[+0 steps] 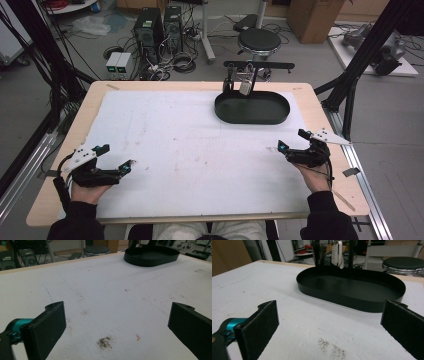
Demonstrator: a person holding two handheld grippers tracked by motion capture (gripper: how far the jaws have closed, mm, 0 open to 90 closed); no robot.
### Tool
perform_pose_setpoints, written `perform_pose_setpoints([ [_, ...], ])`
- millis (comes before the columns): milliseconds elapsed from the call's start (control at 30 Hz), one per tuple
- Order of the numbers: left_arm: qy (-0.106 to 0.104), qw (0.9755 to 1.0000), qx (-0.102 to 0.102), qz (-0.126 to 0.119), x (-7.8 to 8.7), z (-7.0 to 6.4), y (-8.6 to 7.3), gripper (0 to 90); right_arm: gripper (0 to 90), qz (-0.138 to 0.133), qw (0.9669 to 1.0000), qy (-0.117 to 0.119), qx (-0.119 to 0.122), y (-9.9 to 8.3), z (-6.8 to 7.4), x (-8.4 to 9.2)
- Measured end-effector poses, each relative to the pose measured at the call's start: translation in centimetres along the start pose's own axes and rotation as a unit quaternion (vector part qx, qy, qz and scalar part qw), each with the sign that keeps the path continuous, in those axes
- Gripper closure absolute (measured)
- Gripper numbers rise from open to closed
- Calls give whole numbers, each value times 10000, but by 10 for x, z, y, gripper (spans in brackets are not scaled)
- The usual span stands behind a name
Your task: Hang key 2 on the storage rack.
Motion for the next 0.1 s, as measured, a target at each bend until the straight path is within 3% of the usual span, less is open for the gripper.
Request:
perform_pose_setpoints([
  [100,0,10000,-2,6,0,1,0,20,8,17,10000,-37,18,-2,-1,2],
])
Point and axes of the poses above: each handheld gripper's, and its own axes: x roughly backward along the jaws, y roughly out of its top, z roughly to its left, the point moved 1 cm from there along -x, roughly forward along the jaws, and after that the axes turned 13 degrees about -z, right-handed, at the moved point
